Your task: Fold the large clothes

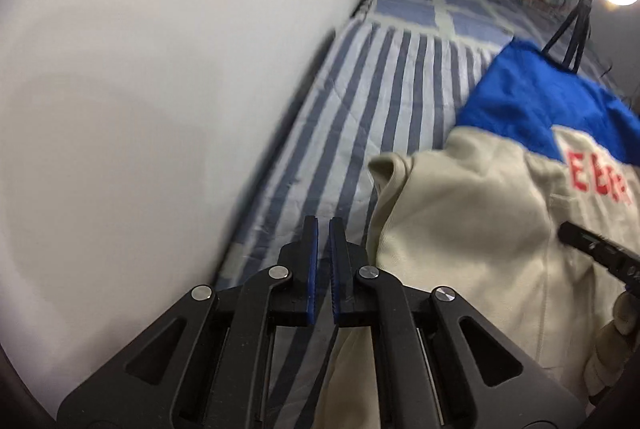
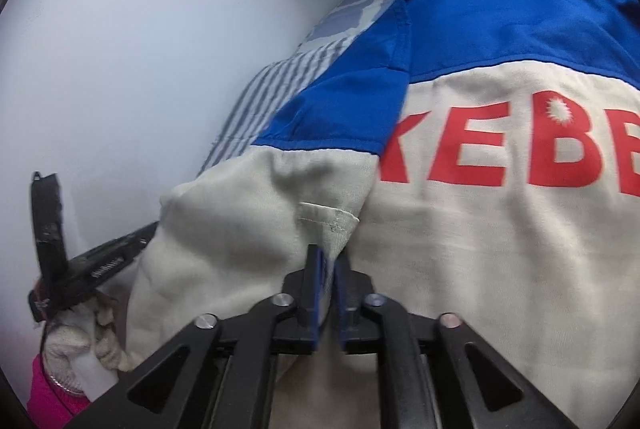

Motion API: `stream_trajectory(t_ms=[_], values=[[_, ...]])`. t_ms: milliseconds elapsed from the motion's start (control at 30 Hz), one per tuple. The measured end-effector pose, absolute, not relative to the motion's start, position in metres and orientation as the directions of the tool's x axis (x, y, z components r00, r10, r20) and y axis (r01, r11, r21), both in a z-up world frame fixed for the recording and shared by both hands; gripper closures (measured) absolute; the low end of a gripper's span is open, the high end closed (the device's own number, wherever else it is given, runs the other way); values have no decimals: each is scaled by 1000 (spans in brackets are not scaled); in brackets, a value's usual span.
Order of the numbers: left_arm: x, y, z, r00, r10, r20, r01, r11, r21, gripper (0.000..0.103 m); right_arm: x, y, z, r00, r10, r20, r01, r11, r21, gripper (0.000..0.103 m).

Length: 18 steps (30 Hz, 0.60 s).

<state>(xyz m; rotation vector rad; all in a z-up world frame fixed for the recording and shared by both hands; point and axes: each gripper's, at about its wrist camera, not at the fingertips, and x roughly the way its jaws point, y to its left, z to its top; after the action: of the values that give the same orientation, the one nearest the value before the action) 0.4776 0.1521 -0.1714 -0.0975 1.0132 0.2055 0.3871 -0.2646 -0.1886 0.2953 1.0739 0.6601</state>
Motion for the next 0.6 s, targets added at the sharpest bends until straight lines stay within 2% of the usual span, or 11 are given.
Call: stream_trajectory(t_ms=[167,233,300,433,600], values=[[435,142,-123,568,70,-820,-108,994,10,98,358,-290,-170,303,666,-682,-329,744,581,73],[405,135,-99,582,27,-813,-63,998,-12,86,329,-297,-157,288,680,-675,-347,731,588,71],[376,131,-77,596,-22,-803,-32,998,-51,51,304,-295,-146,267,687,-676,-379,719,582,68],[307,129,-44,614,-46,-788,5,999,-55,49,238,-288,-130,201,699,-686,-445,689,572,63],[217,140,-52,576,-69,-814,-38,993,-111,49,175,-272,-129,113,700,-705,-484,659,576,62]])
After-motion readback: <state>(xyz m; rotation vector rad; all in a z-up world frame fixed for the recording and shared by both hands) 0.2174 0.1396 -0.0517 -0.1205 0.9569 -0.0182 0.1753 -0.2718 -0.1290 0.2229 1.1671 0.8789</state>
